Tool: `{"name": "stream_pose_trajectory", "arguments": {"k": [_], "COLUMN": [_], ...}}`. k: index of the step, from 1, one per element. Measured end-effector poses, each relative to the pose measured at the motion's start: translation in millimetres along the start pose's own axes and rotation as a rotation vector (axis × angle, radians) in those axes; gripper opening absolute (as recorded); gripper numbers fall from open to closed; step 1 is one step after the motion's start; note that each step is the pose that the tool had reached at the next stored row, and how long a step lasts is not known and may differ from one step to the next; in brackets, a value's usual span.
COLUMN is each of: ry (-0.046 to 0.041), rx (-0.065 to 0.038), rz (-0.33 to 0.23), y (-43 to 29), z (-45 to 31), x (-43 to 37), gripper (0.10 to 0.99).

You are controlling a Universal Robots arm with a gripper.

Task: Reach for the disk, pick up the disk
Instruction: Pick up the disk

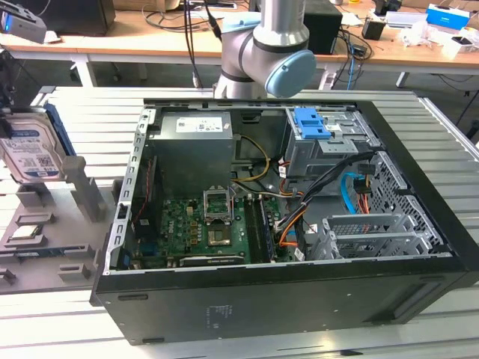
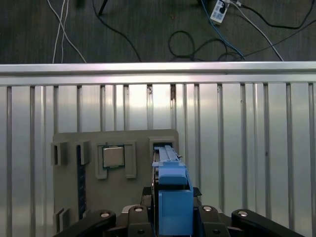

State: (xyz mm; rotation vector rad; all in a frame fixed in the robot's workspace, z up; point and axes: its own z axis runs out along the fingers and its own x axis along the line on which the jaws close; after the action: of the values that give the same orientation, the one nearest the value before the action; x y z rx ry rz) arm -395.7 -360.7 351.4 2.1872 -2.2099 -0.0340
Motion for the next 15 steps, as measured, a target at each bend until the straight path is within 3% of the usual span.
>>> {"name": "stream_pose_trajectory", "arguments": {"k": [15], "ry": [0.0], "rx": [0.0], "rz": [0.0], "y": [0.8], "z": [-32.8], "x": [0.2], "gripper": [0.365]}}
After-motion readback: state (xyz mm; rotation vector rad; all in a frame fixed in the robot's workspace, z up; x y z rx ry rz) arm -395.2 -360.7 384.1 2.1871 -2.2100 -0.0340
